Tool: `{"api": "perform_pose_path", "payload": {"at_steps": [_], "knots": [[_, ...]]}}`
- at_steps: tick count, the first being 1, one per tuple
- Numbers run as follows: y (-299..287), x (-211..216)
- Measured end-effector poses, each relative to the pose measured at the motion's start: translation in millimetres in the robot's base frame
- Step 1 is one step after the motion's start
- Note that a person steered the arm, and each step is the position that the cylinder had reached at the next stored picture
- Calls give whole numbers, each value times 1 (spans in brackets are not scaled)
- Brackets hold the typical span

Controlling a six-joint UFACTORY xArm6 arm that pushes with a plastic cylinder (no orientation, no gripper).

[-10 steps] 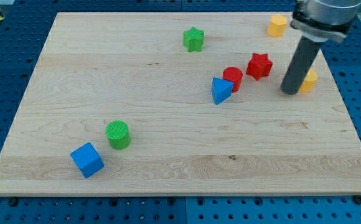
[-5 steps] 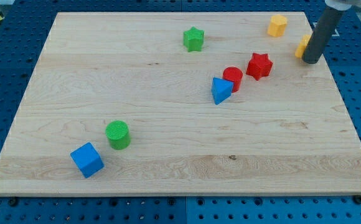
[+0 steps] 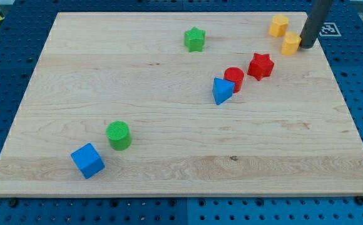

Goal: Place the yellow heart bottom right to the yellow hexagon

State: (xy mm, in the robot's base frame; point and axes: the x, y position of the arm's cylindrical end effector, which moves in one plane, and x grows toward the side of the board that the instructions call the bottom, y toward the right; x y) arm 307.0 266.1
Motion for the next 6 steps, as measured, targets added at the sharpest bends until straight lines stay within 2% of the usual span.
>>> {"api": "perform_pose_path", "payload": {"at_steps": [2,4,6], "knots": [[2,39],[-43,29],[-43,15]]}}
